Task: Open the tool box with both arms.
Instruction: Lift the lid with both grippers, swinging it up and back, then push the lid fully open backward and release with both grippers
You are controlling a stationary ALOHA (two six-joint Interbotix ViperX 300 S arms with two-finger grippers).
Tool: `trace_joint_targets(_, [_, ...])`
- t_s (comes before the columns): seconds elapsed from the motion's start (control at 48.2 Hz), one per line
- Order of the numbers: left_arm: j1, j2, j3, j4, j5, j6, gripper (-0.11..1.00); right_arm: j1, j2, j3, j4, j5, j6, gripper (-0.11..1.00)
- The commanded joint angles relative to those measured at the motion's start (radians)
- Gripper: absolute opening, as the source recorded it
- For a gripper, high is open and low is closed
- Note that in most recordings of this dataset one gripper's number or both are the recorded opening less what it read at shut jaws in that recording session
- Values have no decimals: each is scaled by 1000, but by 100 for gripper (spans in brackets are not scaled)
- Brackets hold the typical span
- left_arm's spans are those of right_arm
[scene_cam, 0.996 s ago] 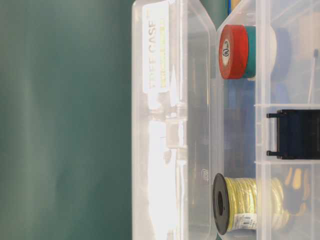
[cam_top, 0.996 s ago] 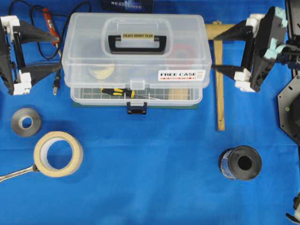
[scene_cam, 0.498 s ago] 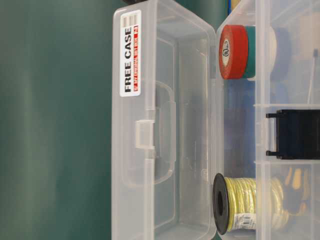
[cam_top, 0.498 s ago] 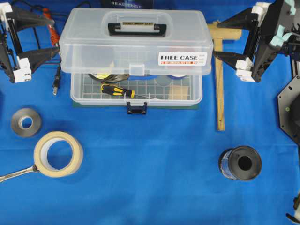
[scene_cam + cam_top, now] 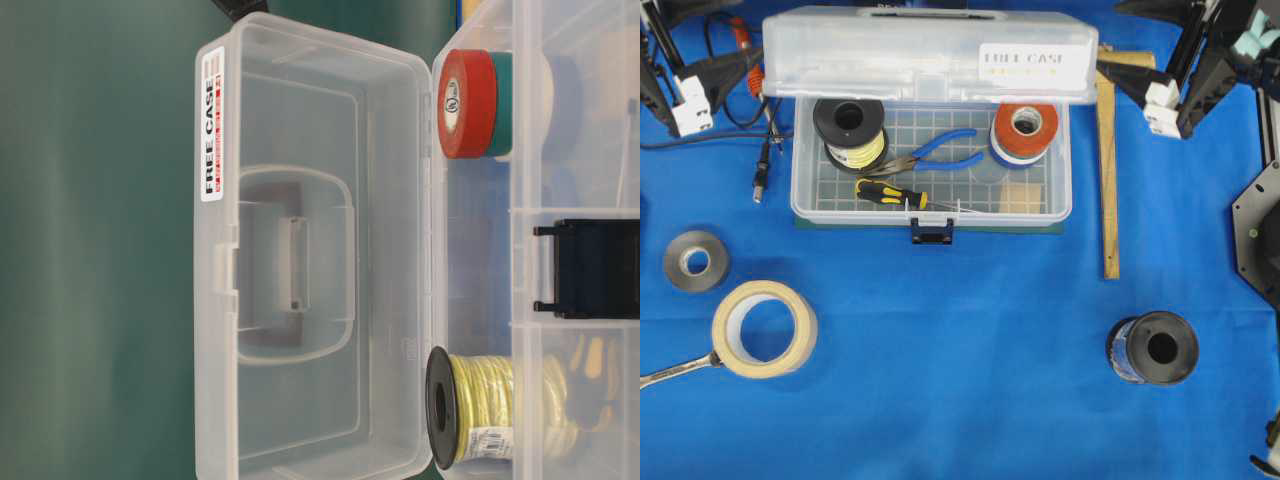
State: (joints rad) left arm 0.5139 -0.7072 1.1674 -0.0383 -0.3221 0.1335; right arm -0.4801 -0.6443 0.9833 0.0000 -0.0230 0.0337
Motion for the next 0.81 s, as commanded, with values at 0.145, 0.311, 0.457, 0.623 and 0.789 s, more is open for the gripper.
trace_joint_targets(0.145, [43,54,-46,3,-44,40,83,-31,32,-64,3,-35,6,85])
trace_joint_targets(0.311, [72,120,-74,3,-61,46,83,-52,75,-81,3,-35,3,85])
trace_joint_targets(0.457, [95,169,-98,3,-61,52,83,-75,107,-97,3,-40,0,85])
trace_joint_targets(0.623, [123,198,-120,3,-61,87,83,-107,133,-112,3,-49,-2,85])
trace_joint_targets(0.789, [152,215,-132,3,-63,87,83,-140,161,-129,3,-57,-2,85])
